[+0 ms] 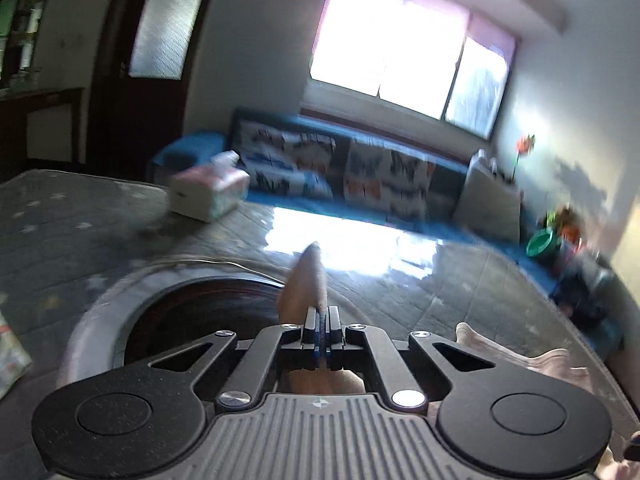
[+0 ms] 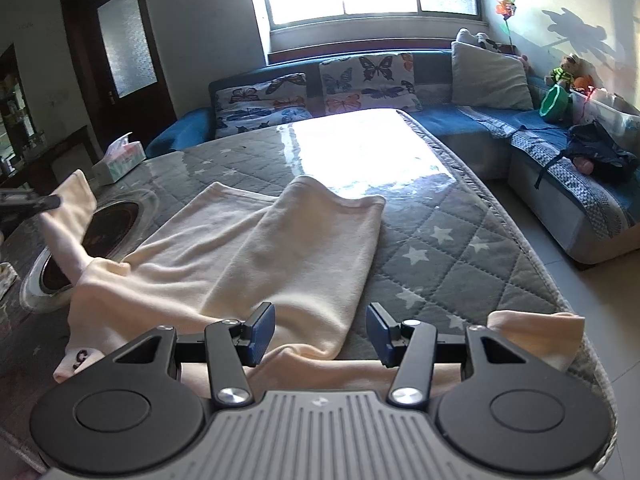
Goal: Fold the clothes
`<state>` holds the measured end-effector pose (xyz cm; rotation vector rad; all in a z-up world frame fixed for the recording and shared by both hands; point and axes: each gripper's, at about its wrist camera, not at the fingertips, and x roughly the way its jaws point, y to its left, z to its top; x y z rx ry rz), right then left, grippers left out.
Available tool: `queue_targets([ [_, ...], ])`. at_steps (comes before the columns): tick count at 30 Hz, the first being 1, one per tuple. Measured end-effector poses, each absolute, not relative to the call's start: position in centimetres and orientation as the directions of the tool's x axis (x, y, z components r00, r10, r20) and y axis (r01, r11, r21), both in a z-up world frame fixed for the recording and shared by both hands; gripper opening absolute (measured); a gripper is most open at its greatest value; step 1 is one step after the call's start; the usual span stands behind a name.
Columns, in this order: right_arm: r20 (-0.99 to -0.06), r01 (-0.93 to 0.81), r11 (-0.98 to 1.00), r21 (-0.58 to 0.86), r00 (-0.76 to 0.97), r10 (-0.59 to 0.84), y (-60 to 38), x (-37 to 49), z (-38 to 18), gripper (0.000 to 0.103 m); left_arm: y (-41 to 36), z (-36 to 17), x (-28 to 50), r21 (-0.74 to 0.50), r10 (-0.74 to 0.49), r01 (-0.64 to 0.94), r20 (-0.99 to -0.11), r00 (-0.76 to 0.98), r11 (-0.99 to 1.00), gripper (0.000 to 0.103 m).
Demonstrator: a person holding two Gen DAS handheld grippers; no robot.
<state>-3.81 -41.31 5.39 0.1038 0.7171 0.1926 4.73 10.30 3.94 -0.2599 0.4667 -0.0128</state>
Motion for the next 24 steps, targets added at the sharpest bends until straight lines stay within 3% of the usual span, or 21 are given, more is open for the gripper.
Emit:
queue_targets([
  [8, -0.644, -0.302, 0.940, 0.159, 0.691, 0.330, -38.7, -4.5, 6.1, 0.051, 11.3, 1.8, 0.9, -0.140, 0.059, -0.150, -0.508, 0.859, 0.979, 0.003],
  [14, -0.651, -0.578, 0.799, 0.166, 0.545, 0.529, -33.9, -6.4, 6.4, 0.051, 11.9, 1.7, 1.3, -0.140, 0.085, -0.185, -0.528, 0.845, 0.973, 0.003],
  [20, -0.691, -0.728, 0.678, 0.096, 0.441, 0.572, -29.0, -8.1, 5.1, 0.050, 11.4, 2.3, 2.1, -0.122, 0.094, -0.185, -0.530, 0.843, 0.975, 0.003],
  [23, -0.719, -0.751, 0.659, 0.028, 0.443, 0.536, -27.3, -8.5, 4.0, 0.043, 11.3, 2.4, 2.5, -0.112, 0.104, -0.190, -0.526, 0.844, 0.975, 0.003],
  [24, -0.727, -0.752, 0.659, 0.018, 0.443, 0.525, -27.0, -8.6, 3.6, 0.035, 11.3, 2.4, 2.5, -0.114, 0.104, -0.191, -0.526, 0.844, 0.975, 0.003],
])
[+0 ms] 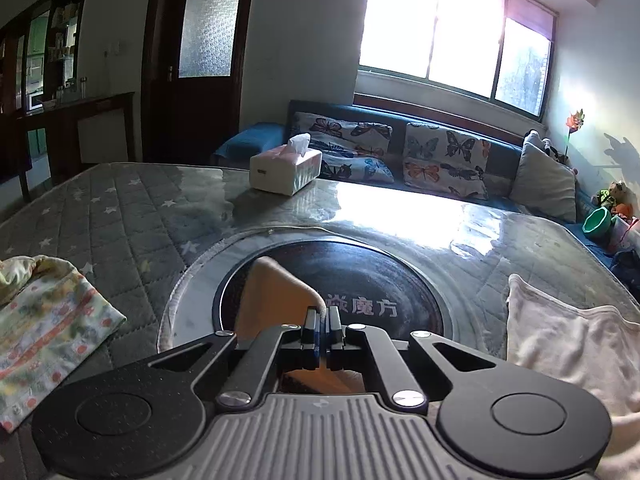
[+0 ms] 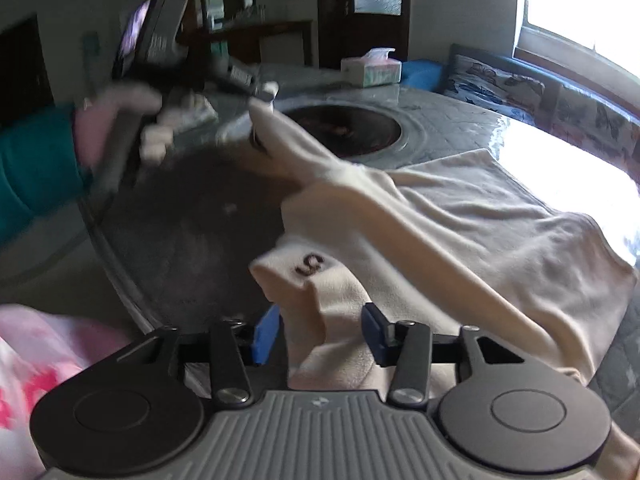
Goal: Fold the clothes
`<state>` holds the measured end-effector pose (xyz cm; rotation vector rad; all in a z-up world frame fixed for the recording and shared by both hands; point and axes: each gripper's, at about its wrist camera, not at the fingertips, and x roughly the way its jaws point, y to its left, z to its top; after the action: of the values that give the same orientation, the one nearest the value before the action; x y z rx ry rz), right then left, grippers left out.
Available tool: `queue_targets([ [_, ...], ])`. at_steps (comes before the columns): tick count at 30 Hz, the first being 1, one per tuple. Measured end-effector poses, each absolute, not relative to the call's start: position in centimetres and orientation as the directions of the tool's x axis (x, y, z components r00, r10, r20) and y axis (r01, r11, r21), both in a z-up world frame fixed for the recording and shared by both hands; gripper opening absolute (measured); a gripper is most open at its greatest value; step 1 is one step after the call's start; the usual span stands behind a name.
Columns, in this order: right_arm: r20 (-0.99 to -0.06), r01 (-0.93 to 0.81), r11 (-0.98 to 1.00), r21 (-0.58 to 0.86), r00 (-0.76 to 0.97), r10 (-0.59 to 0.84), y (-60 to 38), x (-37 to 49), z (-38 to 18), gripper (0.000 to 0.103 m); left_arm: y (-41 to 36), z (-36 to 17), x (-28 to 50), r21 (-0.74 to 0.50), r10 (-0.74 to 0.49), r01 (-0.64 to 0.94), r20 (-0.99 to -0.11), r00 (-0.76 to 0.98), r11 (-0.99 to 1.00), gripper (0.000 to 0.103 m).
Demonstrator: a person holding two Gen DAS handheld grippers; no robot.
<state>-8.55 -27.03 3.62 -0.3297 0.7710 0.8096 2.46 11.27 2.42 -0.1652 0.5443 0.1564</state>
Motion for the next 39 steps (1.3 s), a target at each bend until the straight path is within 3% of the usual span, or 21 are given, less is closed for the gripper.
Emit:
queue_targets([
  [1, -0.735, -0.752, 0.659, 0.008, 0.442, 0.514, -26.8, -8.6, 3.3, 0.021, 11.3, 2.5, 2.3, -0.113, 0.106, -0.192, -0.522, 0.846, 0.975, 0.003],
  [6, -0.744, -0.790, 0.609, 0.075, 0.362, 0.561, -28.1, -9.0, 3.8, 0.002, 11.6, 3.1, 1.3, -0.102, 0.124, -0.203, -0.513, 0.850, 0.974, 0.003],
  [11, -0.776, -0.851, 0.513, 0.111, 0.249, 0.579, -29.4, -10.7, 3.9, 0.002, 12.5, 2.1, 0.3, -0.041, 0.178, -0.248, -0.583, 0.793, 0.968, 0.003],
  [17, -0.749, -0.853, 0.495, 0.165, 0.218, 0.626, -30.8, -10.4, 5.2, 0.015, 14.0, 0.8, -0.7, -0.006, 0.220, -0.292, -0.644, 0.733, 0.956, 0.011],
  [20, -0.737, -0.850, 0.512, 0.125, 0.266, 0.621, -30.9, -10.0, 5.9, 0.037, 13.4, 1.5, -1.7, 0.012, 0.207, -0.257, -0.630, 0.749, 0.966, 0.014],
  [23, -0.739, -0.851, 0.520, 0.074, 0.303, 0.602, -30.9, -10.1, 6.1, 0.041, 11.3, 2.2, -3.3, 0.020, 0.081, -0.087, -0.607, 0.791, 0.996, 0.018],
  [26, -0.740, -0.849, 0.526, 0.048, 0.324, 0.589, -30.7, -10.2, 6.1, 0.041, 8.6, 2.5, -5.3, -0.019, -0.123, 0.139, -0.601, 0.790, 0.990, 0.020],
  [30, -0.742, -0.842, 0.539, -0.020, 0.374, 0.557, -29.9, -10.5, 5.5, 0.041, 5.0, 1.8, -7.6, -0.087, -0.379, 0.417, -0.611, 0.695, 0.905, 0.032],
  [36, -0.764, -0.856, 0.512, -0.067, 0.374, 0.526, -29.1, -11.3, 3.7, 0.039, 0.6, 0.2, -8.9, -0.026, -0.435, 0.557, -0.656, 0.617, 0.830, 0.034],
  [39, -0.762, -0.847, 0.524, -0.088, 0.396, 0.513, -29.0, -11.2, 3.1, 0.024, -0.2, -0.2, -9.1, -0.008, -0.447, 0.589, -0.660, 0.604, 0.808, 0.034],
])
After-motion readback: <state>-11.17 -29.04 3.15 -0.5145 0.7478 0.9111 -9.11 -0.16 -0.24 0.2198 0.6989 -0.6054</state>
